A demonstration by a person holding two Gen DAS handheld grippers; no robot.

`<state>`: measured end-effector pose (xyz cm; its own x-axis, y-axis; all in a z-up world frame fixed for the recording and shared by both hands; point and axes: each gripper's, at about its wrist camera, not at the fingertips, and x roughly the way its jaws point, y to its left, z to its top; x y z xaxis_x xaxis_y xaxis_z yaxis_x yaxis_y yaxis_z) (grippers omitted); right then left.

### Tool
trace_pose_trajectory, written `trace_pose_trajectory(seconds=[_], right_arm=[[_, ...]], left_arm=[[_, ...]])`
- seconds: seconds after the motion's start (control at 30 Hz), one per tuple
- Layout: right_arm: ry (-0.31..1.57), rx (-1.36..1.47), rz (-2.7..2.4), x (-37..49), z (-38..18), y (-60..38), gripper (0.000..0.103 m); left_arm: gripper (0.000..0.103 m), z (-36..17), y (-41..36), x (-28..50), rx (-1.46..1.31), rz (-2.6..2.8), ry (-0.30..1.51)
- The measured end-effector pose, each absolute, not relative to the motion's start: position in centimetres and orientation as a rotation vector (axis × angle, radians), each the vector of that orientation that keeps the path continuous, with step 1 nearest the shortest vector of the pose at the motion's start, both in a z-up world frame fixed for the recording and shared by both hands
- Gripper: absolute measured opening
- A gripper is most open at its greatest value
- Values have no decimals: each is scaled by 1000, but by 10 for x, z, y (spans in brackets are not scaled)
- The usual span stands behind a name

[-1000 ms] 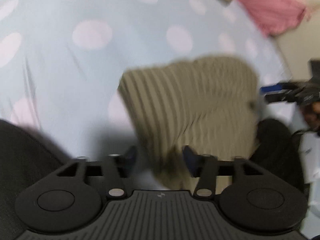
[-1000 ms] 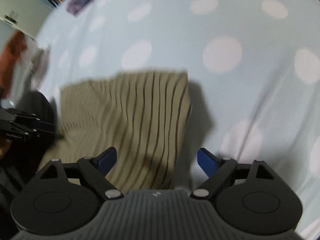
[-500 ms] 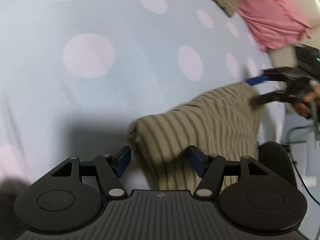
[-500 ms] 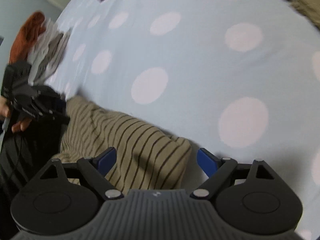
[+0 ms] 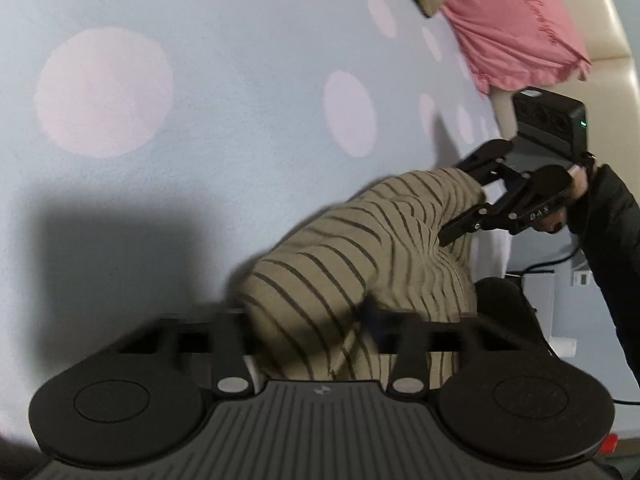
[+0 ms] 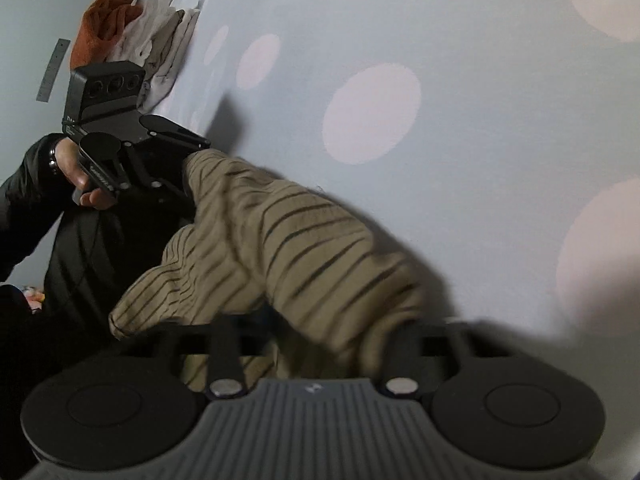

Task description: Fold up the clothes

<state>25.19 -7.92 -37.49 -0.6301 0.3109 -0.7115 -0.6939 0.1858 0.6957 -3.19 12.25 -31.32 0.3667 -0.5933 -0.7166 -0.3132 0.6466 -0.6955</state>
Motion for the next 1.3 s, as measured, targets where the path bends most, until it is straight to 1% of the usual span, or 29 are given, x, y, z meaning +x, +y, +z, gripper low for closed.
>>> trace_pose_trajectory(seconds=[0.03,0.07,0.17,0.27,0.37,0.5,0.6,0.67,0.73,0.8,0.87,0.9,0.97,1.03,1.1,1.13,1.17,1.2,1.27,1.3], right_arm=[[1659,-360,1575,253,-374,-80,20],[1662,-349,1582,254,-371,-81,17],[1634,-321,1597,259,-357,-83,14],[1551,-265,1617,270,-330,-82,13],[1380,-218,1632,286,-284,-75,13],[1144,-160,1641,307,-221,-66,13],[907,-129,1663,317,-170,-63,13],[763,-116,1680,321,-147,-67,13],[648,-137,1695,317,-140,-73,13],[579,-190,1690,308,-157,-81,13],[568,-251,1677,292,-193,-86,13],[584,-286,1672,278,-216,-85,13],[685,-385,1690,256,-262,-90,13],[801,-546,1732,227,-303,-95,14],[863,-641,1735,210,-317,-104,23],[891,-676,1731,204,-321,-109,34],[919,-712,1727,198,-325,-114,42],[947,-748,1722,191,-329,-118,46],[1007,-751,1690,196,-319,-122,62],[1030,-725,1666,203,-310,-126,64]], left_arm=[[18,-314,124,-32,-915,-218,1224],[17,-311,124,-33,-904,-230,1218],[16,-297,125,-32,-854,-265,1193],[15,-271,146,-37,-853,-246,1097],[15,-234,171,-38,-831,-223,973],[15,-158,204,-27,-656,-166,773],[15,-105,219,-26,-528,-107,602],[15,-84,212,-29,-367,-83,521],[16,-73,198,-31,-170,-62,471],[16,-94,180,-30,-35,-79,494],[16,-136,167,-36,50,-125,560],[16,-159,157,-38,85,-157,644],[16,-205,137,-41,156,-222,810],[15,-235,103,-48,289,-323,947],[14,-245,84,-56,398,-360,1015],[14,-250,75,-60,453,-379,1048],[14,-255,65,-64,509,-397,1081],[15,-260,56,-69,561,-415,1113],[15,-256,59,-76,551,-440,1171],[15,-249,63,-82,532,-441,1174]])
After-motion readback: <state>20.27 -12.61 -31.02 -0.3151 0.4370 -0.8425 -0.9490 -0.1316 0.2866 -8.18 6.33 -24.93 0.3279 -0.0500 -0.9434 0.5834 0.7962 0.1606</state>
